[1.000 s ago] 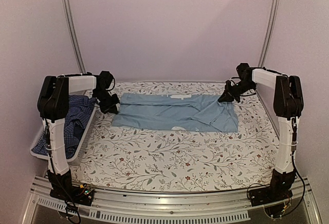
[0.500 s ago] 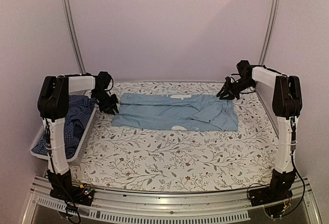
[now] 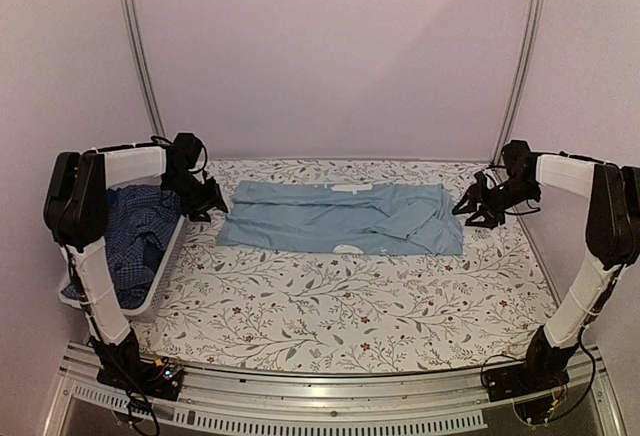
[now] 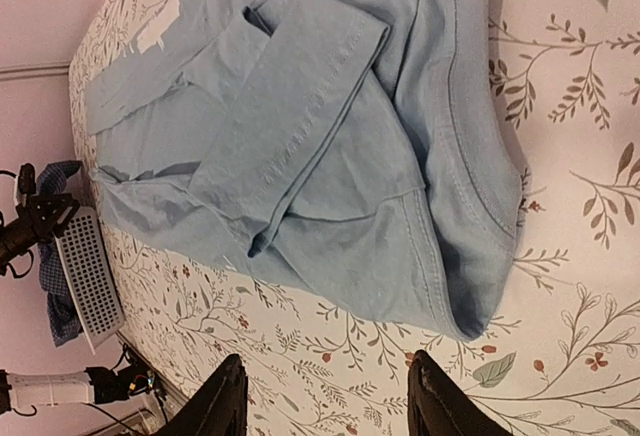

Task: Fold and stack the mixed laundry pile
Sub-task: Fold the 1/3-folded T-shirt at the center of the board.

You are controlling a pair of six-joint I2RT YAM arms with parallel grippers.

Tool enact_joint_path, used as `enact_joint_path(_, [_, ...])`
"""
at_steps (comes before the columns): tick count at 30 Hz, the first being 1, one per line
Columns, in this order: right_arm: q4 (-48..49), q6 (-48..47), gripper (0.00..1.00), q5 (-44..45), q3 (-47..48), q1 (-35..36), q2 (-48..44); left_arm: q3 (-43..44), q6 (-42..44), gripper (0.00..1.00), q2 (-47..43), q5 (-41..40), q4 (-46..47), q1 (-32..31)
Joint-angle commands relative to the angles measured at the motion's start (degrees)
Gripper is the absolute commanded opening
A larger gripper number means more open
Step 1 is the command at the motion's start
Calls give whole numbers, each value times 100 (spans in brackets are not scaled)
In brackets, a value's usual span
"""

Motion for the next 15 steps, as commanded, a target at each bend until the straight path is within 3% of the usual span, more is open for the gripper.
enact_joint_path(1, [582, -235, 51, 117, -773, 93, -291, -396, 137, 53, -54, 63, 24, 41])
enact_joint_path(7, [635, -518, 49, 407, -1037, 301, -261, -484, 236, 46, 181, 236, 124, -31])
enact_joint_path(15, [610, -705, 52, 1105, -1077, 583, 63, -526, 254, 46, 354, 210, 118, -186])
